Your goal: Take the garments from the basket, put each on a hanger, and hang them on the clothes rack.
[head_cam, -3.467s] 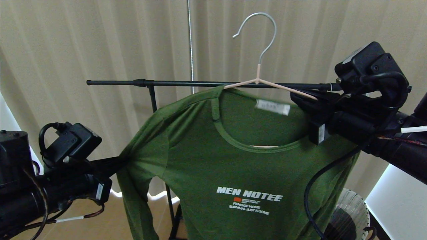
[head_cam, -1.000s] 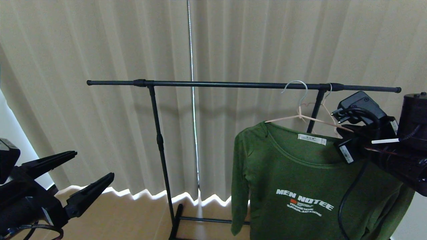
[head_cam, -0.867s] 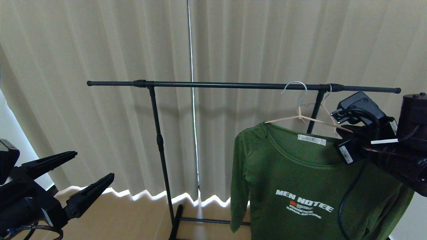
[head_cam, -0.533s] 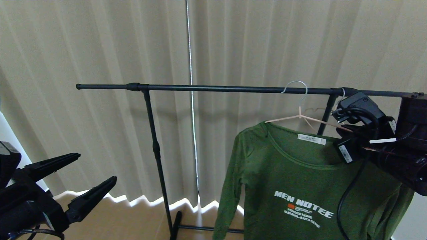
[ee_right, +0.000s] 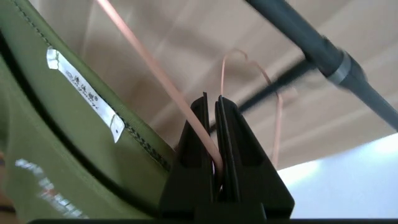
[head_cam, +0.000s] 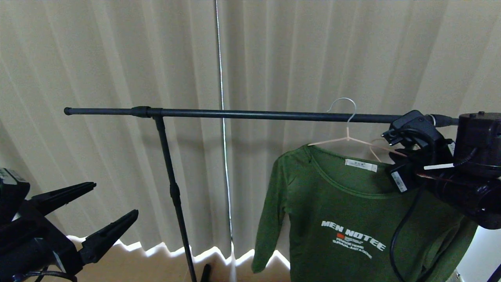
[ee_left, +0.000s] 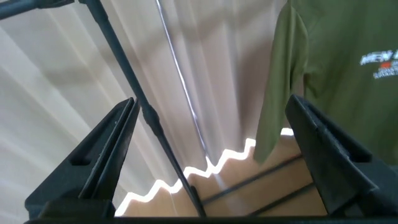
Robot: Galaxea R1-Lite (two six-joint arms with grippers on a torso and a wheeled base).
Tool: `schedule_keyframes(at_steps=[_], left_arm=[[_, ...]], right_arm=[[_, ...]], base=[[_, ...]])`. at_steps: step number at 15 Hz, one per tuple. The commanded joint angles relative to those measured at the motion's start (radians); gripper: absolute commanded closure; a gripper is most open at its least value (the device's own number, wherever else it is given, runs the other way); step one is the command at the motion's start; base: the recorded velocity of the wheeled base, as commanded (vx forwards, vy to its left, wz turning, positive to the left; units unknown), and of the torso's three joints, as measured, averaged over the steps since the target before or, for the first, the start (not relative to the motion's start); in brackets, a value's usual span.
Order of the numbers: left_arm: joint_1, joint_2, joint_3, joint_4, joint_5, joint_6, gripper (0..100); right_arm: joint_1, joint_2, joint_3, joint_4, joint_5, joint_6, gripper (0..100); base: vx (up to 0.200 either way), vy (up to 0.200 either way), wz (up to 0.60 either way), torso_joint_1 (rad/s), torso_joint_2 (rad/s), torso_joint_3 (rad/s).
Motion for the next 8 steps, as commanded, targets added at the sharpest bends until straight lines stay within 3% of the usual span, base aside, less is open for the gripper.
schedule_keyframes(at_steps=[1, 8], left_arm=[[0.000, -0.002, 0.006, 0.000, -0.001, 0.001, 0], [0.008, 0.003, 0.001, 0.000, 0.001, -0.001, 0]], right_arm=[[0.001, 0.026, -0.008, -0.001, 0.000, 0.003, 100], [-0.015, 0.177, -0.132, -0.004, -0.005, 0.016, 100]], base=[[0.000, 0.000, 0.00, 0.000, 0.00, 0.000], [0.000, 0.000, 0.00, 0.000, 0.00, 0.000]])
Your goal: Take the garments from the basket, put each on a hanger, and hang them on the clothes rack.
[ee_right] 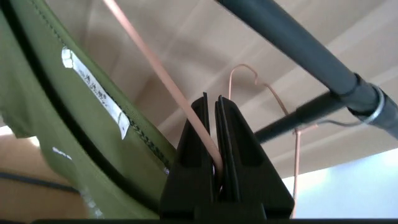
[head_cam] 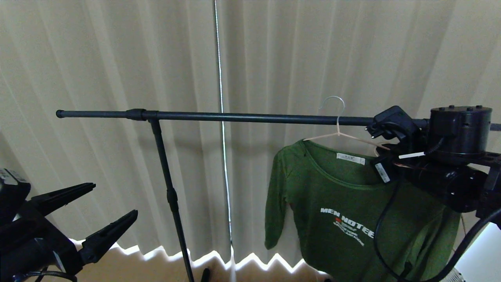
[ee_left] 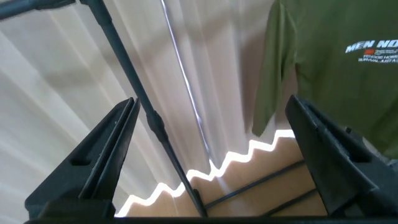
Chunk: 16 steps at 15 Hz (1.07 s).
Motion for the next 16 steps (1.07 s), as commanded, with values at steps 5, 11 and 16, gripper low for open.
schedule_keyframes(at_steps=[5, 11, 16], left_arm=[[0.001, -0.003, 0.000, -0.001, 0.001, 0.000, 0], [0.001, -0.003, 0.000, -0.001, 0.001, 0.000, 0], [0.003, -0.003, 0.000, -0.001, 0.001, 0.000, 0]], right_arm=[[-0.034, 0.159, -0.117, -0.001, -0.041, 0.026, 100], [-0.028, 0.169, -0.103, 0.000, -0.041, 0.027, 100], [0.007, 0.185, -0.094, -0.001, -0.041, 0.030, 100]], base=[[0.000, 0.000, 0.00, 0.000, 0.00, 0.000], [0.000, 0.000, 0.00, 0.000, 0.00, 0.000], [0.000, 0.000, 0.00, 0.000, 0.00, 0.000]])
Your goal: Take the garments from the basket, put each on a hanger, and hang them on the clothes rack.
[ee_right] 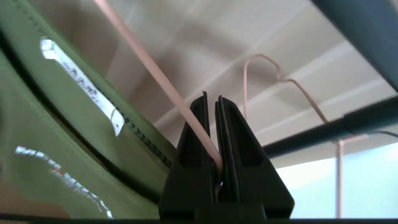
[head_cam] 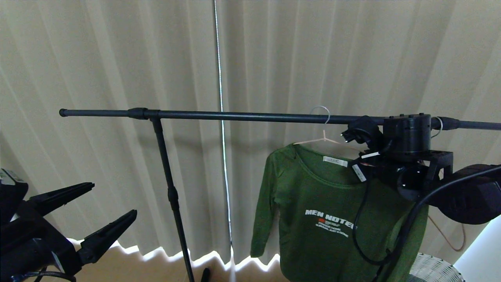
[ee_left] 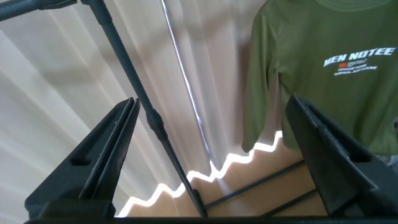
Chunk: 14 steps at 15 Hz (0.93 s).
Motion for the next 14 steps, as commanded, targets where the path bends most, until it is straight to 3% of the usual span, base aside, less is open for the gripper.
schedule_keyframes(at_steps=[1, 12, 13, 14], left_arm=[[-0.001, -0.001, 0.000, 0.000, 0.000, 0.000, 0], [0.001, -0.002, 0.002, 0.000, 0.000, 0.000, 0], [0.001, -0.001, 0.002, 0.000, 0.000, 0.000, 0], [0.001, -0.001, 0.002, 0.000, 0.000, 0.000, 0]], right_arm=[[0.024, 0.003, 0.010, -0.001, 0.000, 0.004, 100], [0.076, -0.009, 0.037, 0.005, -0.004, 0.004, 100], [0.076, -0.010, 0.042, 0.002, -0.004, 0.004, 0], [0.076, -0.010, 0.043, 0.001, -0.003, 0.004, 0]], base=[[0.000, 0.000, 0.00, 0.000, 0.00, 0.000], [0.000, 0.000, 0.00, 0.000, 0.00, 0.000], [0.000, 0.000, 0.00, 0.000, 0.00, 0.000], [0.000, 0.000, 0.00, 0.000, 0.00, 0.000]])
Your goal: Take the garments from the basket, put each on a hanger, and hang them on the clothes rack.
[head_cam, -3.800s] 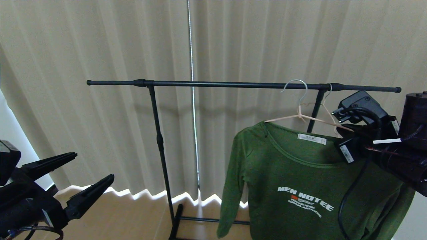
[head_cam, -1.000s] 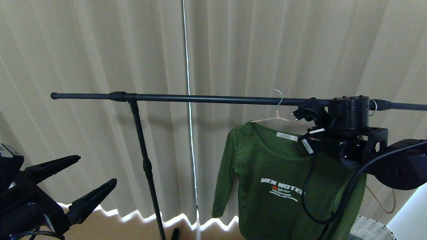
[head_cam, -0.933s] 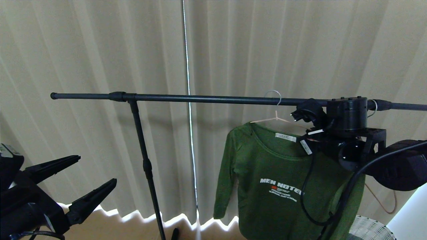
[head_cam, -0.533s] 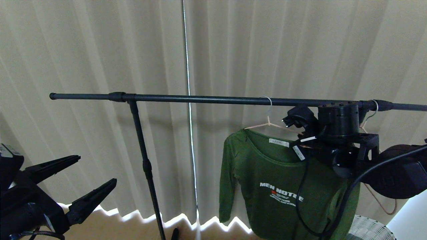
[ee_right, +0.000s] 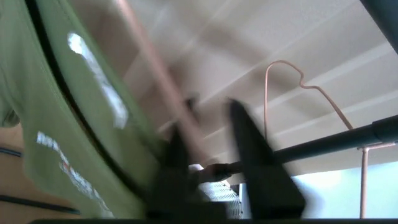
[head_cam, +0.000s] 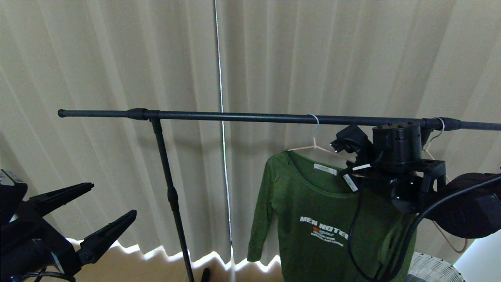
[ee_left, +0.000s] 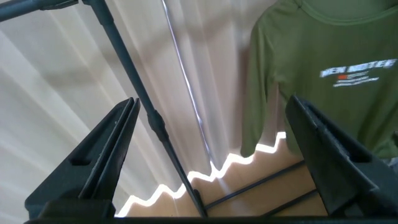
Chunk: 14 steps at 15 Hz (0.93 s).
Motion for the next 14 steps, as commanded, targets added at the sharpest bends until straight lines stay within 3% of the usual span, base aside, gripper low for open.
schedule_keyframes(at_steps=[1, 10, 14], left_arm=[[0.000, 0.002, 0.000, 0.000, 0.000, 0.000, 0], [0.000, 0.002, 0.002, 0.000, 0.000, 0.000, 0], [0.000, 0.002, 0.002, 0.000, 0.000, 0.000, 0]], right_arm=[[0.000, -0.004, 0.005, -0.001, 0.001, 0.001, 0], [0.000, -0.006, 0.060, -0.088, 0.018, 0.007, 0], [0.031, -0.046, 0.072, -0.088, 0.140, 0.058, 0]], base=[[0.000, 0.000, 0.00, 0.000, 0.00, 0.000], [0.000, 0.000, 0.00, 0.000, 0.00, 0.000], [0.000, 0.000, 0.00, 0.000, 0.00, 0.000]])
